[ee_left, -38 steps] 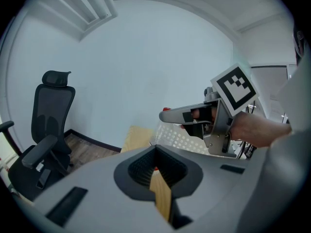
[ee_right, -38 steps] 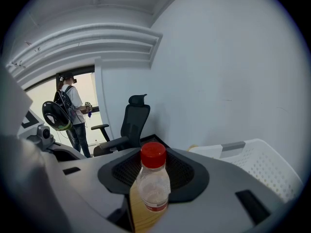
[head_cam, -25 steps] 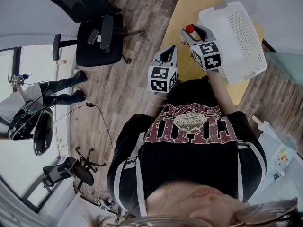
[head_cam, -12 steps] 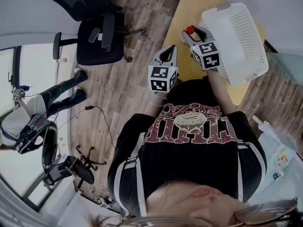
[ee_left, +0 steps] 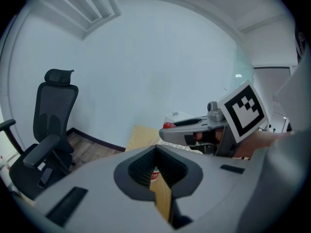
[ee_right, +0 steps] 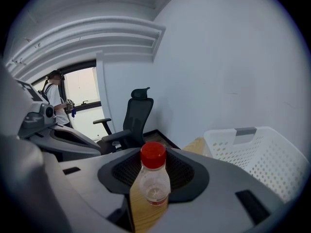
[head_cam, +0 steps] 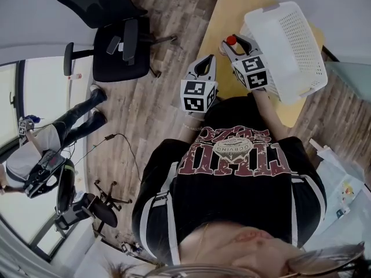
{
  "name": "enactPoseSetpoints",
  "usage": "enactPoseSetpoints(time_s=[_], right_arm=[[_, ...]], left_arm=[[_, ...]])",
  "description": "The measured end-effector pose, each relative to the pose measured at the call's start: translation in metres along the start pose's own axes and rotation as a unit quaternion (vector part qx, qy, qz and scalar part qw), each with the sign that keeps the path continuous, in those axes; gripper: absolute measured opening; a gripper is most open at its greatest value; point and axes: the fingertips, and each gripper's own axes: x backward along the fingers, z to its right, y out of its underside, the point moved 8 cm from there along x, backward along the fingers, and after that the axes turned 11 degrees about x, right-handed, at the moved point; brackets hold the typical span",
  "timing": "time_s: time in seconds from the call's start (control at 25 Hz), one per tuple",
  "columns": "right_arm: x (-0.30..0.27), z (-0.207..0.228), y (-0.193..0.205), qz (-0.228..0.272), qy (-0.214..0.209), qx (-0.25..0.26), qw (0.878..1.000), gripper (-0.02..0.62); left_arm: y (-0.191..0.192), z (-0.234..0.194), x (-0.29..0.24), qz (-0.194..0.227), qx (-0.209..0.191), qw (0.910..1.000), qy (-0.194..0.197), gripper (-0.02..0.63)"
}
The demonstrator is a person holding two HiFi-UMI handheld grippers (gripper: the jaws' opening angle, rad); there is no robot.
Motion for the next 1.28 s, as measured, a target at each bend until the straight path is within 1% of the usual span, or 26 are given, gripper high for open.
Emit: enactPoseSetpoints(time_s=[0.4,1.28], right_arm=[[0.007,-0.008,0.004,0.006,0.002,0.02,1.0,0.167],[0.011,-0.01,0.005,0.003,0.001,0.018,1.0,0.167]], left_arm=[[-0.001,0.006,-0.002,0.004,-0.003,1.0,0.004,0.048],[-0.004,0.017,-0.006,0.012,-0.012,0.9998,0.011,0.048]])
